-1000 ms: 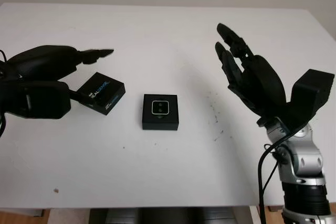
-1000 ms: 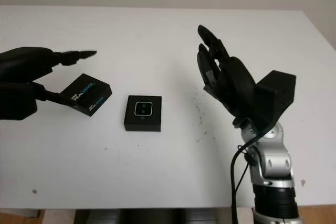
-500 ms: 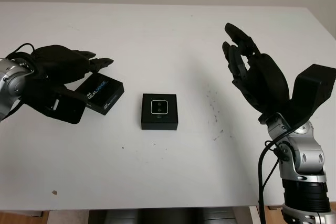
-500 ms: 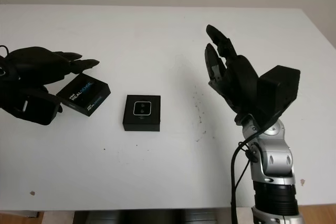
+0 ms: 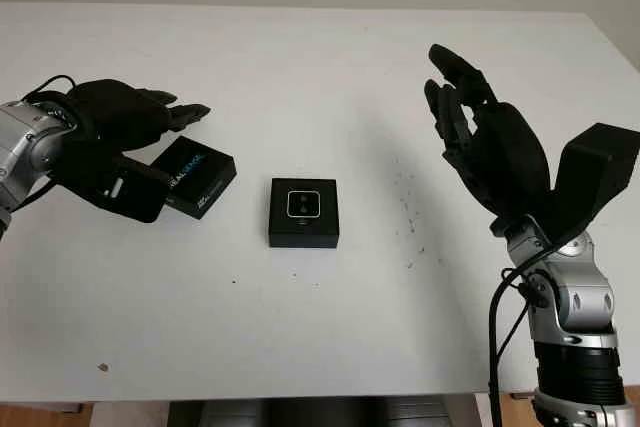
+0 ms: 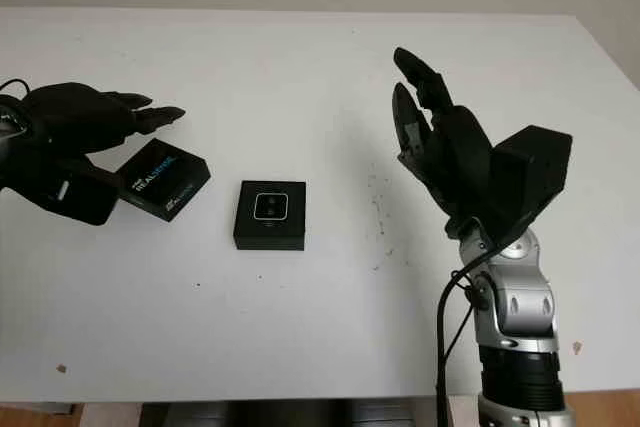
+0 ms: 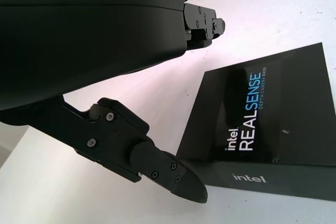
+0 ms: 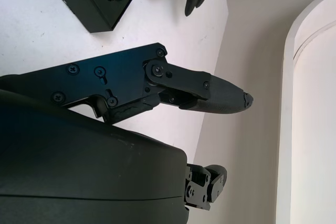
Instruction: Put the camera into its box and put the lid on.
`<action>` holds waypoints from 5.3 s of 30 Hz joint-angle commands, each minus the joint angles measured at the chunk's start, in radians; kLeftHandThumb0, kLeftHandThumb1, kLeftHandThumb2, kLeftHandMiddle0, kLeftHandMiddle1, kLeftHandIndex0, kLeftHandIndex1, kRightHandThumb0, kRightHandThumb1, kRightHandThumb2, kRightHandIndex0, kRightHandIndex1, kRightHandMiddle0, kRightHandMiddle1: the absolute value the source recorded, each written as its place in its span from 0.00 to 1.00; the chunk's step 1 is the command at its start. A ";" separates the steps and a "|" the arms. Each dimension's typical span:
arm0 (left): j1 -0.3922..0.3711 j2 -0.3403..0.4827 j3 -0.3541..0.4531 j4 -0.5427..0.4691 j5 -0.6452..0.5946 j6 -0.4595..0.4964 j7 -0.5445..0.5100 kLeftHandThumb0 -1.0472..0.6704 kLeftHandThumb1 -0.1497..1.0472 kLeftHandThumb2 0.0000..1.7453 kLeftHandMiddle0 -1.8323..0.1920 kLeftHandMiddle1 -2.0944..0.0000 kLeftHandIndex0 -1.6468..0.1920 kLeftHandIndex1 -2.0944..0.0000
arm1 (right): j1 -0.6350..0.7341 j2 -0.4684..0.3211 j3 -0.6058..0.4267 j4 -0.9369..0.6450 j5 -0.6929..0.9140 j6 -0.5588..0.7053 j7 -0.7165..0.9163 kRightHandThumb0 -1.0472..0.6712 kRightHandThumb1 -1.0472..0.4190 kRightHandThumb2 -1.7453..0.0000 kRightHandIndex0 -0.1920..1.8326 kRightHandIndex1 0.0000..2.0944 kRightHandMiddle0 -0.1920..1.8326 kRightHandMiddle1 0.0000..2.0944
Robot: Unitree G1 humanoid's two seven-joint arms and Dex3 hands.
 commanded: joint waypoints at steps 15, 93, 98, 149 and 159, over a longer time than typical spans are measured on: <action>-0.032 -0.028 -0.082 0.116 0.033 -0.083 0.054 0.34 0.80 0.03 0.90 0.98 0.92 0.98 | 0.015 0.008 -0.020 -0.036 0.003 -0.008 -0.041 0.25 0.00 0.64 0.08 0.03 0.00 0.23; -0.022 -0.169 -0.181 0.373 -0.035 -0.259 0.299 0.37 0.96 0.05 0.93 0.01 0.91 0.01 | 0.071 0.024 -0.037 -0.095 0.023 0.045 -0.095 0.31 0.00 0.63 0.08 0.03 0.01 0.18; -0.017 -0.164 -0.191 0.374 -0.012 -0.280 0.340 0.38 1.00 0.13 0.84 0.00 0.84 0.00 | 0.070 0.029 -0.038 -0.092 0.022 0.048 -0.105 0.32 0.00 0.63 0.09 0.03 0.01 0.19; 0.246 -0.213 0.145 -0.615 -0.569 0.746 -0.382 0.43 1.00 0.21 0.56 0.00 0.66 0.00 | 0.127 0.106 0.047 -0.068 -0.039 -0.023 -0.105 0.30 0.00 0.66 0.08 0.02 0.00 0.21; 0.224 -0.196 0.149 -0.546 -0.503 0.794 -0.317 0.44 1.00 0.20 0.54 0.00 0.66 0.00 | 0.123 0.111 0.054 -0.049 -0.036 -0.038 -0.083 0.28 0.00 0.66 0.07 0.02 0.00 0.21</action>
